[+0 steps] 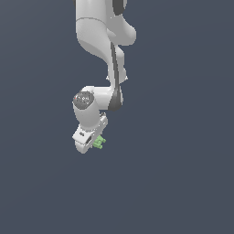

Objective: Pick up the object and move it to a goal position.

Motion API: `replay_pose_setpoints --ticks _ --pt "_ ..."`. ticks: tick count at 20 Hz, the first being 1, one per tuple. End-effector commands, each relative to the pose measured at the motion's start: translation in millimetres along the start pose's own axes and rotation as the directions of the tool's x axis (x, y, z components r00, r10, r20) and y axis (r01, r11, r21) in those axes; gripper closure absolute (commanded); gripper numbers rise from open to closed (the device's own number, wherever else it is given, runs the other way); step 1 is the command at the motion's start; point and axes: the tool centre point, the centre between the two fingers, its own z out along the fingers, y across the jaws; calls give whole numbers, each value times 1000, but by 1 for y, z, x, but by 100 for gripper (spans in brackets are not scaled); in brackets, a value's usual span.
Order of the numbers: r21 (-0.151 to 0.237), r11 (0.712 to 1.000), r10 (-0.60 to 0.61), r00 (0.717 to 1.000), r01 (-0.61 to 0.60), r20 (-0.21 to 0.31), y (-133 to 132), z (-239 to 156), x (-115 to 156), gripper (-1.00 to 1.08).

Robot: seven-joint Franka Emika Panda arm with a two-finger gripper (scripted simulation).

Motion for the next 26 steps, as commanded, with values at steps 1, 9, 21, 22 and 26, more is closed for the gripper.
replay_pose_setpoints --ticks 1,9,21,22,26 --pt "-1 1000 0 1000 0 0 -2 -10 -5 108" --pt "-1 1000 0 1000 0 0 -16 -61 -30 108" --pt "0 1000 0 1000 0 0 -37 -149 -72 108" --pt "0 1000 0 1000 0 0 -38 -154 -74 108" --pt "0 1000 0 1000 0 0 -40 -168 -80 108"
